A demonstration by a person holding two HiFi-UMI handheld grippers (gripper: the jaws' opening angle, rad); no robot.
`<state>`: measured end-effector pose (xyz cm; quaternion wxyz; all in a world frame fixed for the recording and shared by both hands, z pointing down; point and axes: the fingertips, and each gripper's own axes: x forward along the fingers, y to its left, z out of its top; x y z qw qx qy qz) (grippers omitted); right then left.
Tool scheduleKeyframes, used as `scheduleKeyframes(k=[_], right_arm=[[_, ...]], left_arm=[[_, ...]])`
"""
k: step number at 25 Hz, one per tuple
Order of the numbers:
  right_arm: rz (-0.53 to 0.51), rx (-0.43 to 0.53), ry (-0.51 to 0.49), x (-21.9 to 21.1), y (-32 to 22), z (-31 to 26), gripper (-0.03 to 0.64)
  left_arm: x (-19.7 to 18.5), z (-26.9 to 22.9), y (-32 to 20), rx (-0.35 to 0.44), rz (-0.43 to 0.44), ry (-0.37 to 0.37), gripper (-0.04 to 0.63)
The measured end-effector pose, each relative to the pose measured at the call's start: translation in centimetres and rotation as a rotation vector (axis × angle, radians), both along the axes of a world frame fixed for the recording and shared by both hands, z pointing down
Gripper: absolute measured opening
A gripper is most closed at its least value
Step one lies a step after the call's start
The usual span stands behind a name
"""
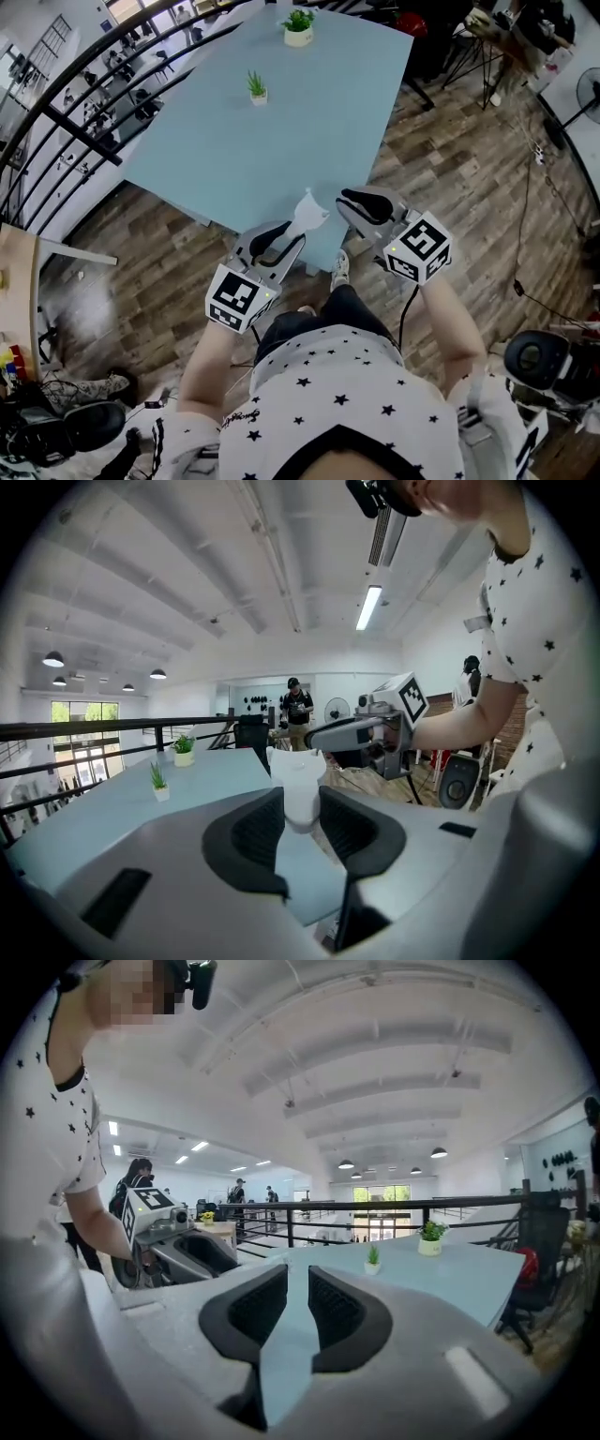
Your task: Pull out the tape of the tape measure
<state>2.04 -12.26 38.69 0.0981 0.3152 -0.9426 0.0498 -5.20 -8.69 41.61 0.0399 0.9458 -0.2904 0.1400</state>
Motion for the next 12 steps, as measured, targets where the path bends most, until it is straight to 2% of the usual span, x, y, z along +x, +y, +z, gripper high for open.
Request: scheduleKeyframes(k=[8,12], right_arm=[[-0.297,-0.005,0.114,-2.4,4.3,0.1,0.094],[-0.462,-0.019,0.158,-3.3,6.7,-0.3,0.132]], left_arm=[[-0.1,-0.7,5.1,-0.023,0.191,0.010,0.118],[-0.3,-1.6,7.8,-0.006,0.314,-0.014,0.118]])
